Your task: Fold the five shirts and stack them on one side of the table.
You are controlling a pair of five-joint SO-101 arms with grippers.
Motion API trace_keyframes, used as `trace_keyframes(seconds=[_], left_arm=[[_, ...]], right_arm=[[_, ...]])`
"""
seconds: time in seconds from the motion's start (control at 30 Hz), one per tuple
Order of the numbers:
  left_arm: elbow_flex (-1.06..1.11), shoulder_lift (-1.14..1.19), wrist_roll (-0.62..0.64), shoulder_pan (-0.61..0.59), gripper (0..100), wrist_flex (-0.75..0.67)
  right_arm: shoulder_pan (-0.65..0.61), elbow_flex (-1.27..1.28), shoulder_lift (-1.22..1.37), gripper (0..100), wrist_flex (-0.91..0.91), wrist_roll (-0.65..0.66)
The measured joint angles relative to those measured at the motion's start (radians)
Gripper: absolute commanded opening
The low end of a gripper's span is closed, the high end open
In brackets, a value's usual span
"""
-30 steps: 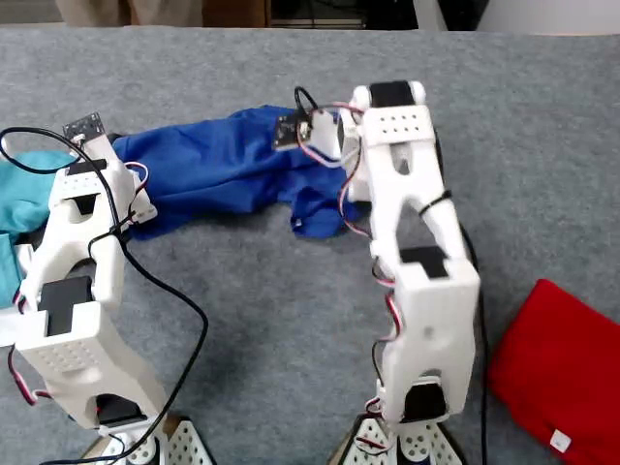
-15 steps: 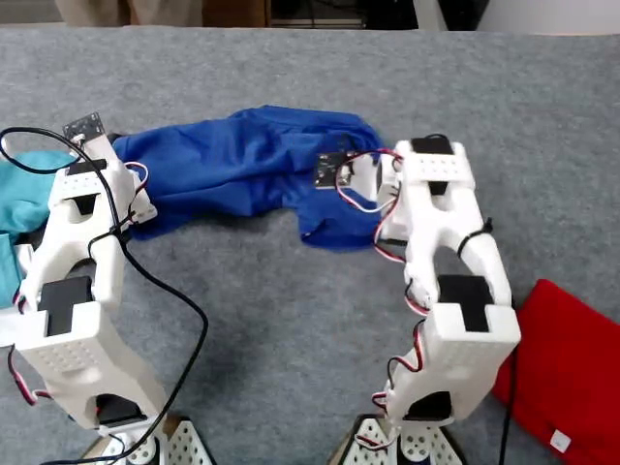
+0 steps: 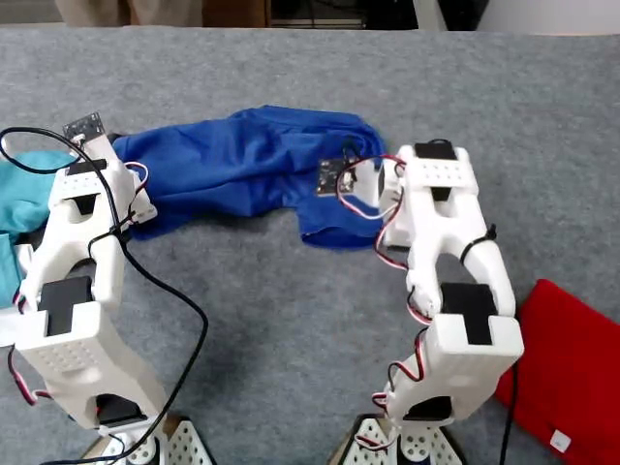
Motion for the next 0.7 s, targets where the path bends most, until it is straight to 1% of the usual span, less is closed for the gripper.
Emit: trace_keyframes(seconds=[0.13,0.33,0.53,0.7], left_arm=[[0.000,0.000,0.000,0.000,3,0.000],[0.000,0.000,0.000,0.000,3,0.000],[0.000,0.000,0.000,0.000,3,0.000],[0.000,0.000,0.000,0.000,3,0.000]], right_arm=[[-0.017,0.087,-0.068,24.2,-0.032,0.000],[-0.018,0.207,-0.120,24.2,-0.178,0.028],[-0.018,0.247,-0.121,24.2,-0.281,0.069],[-0.018,0.250,-0.121,24.2,-0.302,0.098]])
